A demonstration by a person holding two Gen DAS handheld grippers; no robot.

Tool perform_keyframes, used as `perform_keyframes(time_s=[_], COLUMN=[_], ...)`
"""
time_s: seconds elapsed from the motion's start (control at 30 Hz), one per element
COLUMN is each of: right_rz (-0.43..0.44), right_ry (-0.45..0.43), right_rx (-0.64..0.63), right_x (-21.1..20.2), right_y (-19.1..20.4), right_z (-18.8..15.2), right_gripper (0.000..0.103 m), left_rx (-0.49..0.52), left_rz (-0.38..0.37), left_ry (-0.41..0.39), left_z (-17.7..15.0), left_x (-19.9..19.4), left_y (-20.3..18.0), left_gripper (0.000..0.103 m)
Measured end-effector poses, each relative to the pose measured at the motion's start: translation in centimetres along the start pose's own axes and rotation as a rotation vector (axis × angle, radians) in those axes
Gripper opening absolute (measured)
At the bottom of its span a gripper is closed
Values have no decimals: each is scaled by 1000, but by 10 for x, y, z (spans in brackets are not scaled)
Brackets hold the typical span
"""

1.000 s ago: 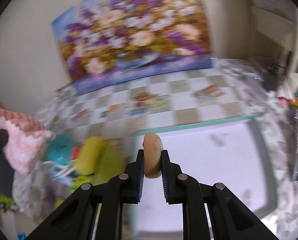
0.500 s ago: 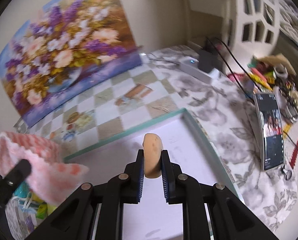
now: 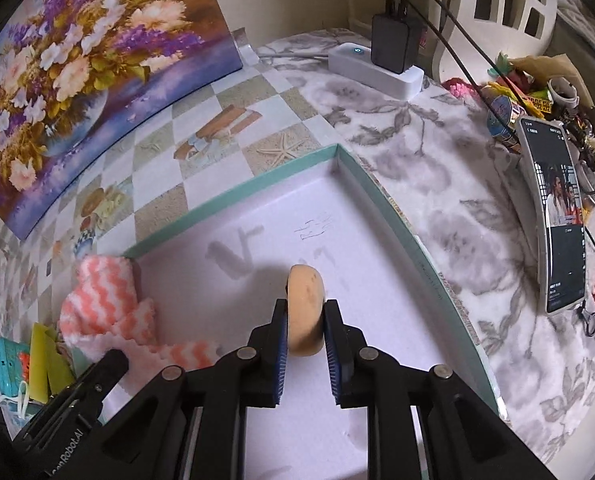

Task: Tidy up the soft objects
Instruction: 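Carry both items over the white tray and open both grippers to drop them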

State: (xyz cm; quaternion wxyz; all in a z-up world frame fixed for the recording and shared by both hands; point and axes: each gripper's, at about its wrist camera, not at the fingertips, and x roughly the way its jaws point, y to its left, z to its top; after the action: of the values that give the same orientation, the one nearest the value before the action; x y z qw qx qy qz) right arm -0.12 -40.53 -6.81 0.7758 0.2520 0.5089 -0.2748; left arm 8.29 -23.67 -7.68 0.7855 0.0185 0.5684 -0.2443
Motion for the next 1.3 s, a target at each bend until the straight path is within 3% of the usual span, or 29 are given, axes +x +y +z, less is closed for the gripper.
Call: perform_keyframes(time_s=[0.07, 0.2, 0.27, 0.33, 0.4, 0.43, 0.53, 0.57, 0.63, 0.77, 1.3], right_rz=[-4, -27, -24, -23, -16, -13, -19, -26, -21, -40, -40], right_ry=[-1, -7, -16, -22, -21, -20, -1, 10, 25, 19, -132], right_rx=[-1, -21, -30, -39, -39, -39, -52, -61, -79, -119, -45], right_x=[-2, -10, -15, -19, -22, -22, -20, -18, -15, -14, -46], right_y=[0, 4, 5, 7, 9, 9, 13, 14, 17, 24, 27], right_z=[0, 1, 1, 0, -1, -1, -3, -4, -7, -11, -13], right_gripper=[20, 24, 26, 33, 57, 60, 64, 69, 75, 103, 103], left_rx=[9, 0, -6, -23, -46, -55, -68, -73, -99, -153, -161], left_rz=[2, 6, 9, 24, 54, 79, 163, 180, 213, 242, 355], left_ry=[5, 16, 8, 2, -10, -19, -37, -39, -42, -40, -84], left_z=[1, 3, 4, 4, 5, 5, 4, 3, 3, 0, -3], left_x=[-3, -14, -23, -31, -37, -40, -45, -45, -45, -45, -64], left_y=[-1, 0, 1, 4, 9, 12, 21, 24, 32, 46, 61], left_gripper=[13, 44, 51, 59, 74, 81, 85, 86, 95, 98, 101])
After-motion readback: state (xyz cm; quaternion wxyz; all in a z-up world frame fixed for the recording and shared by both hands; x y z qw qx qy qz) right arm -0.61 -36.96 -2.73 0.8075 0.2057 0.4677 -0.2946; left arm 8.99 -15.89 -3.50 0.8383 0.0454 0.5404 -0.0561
